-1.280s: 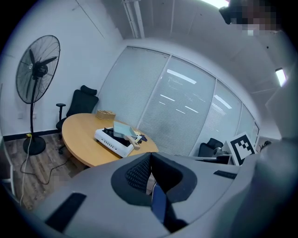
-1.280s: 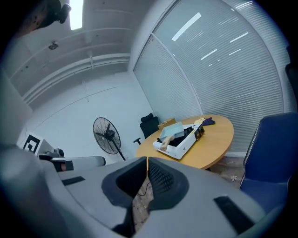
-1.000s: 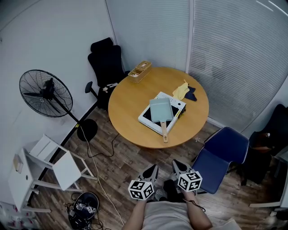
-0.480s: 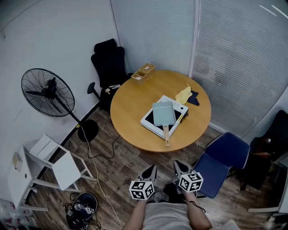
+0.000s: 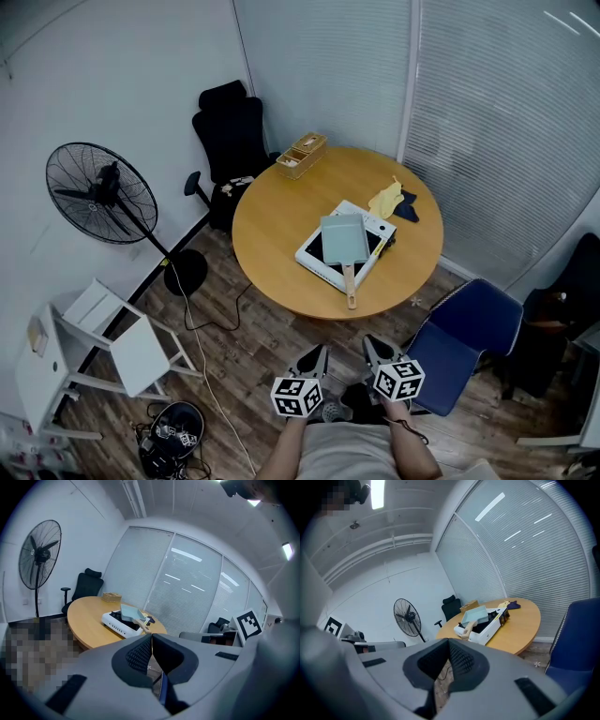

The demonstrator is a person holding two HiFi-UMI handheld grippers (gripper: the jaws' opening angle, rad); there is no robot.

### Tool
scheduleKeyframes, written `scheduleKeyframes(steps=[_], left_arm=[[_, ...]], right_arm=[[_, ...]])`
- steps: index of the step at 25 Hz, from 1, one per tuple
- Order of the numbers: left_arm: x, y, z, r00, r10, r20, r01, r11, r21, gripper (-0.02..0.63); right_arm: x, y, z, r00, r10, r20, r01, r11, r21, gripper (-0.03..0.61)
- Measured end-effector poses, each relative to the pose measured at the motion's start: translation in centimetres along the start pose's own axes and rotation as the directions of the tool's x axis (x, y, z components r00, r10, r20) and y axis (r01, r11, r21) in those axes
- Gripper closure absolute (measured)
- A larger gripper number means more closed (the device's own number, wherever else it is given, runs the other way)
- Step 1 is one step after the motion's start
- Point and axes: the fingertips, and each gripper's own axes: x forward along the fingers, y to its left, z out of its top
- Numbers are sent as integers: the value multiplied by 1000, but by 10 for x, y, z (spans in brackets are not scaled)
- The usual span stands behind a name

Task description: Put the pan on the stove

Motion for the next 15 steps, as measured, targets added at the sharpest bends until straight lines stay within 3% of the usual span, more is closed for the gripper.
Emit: scheduleKeyframes(steps=[15], left_arm=[[0, 1, -6, 1000, 8, -6, -8, 1000, 0, 584]], right_arm=[[1, 2, -6, 1000, 4, -9, -4, 1000, -2, 555]])
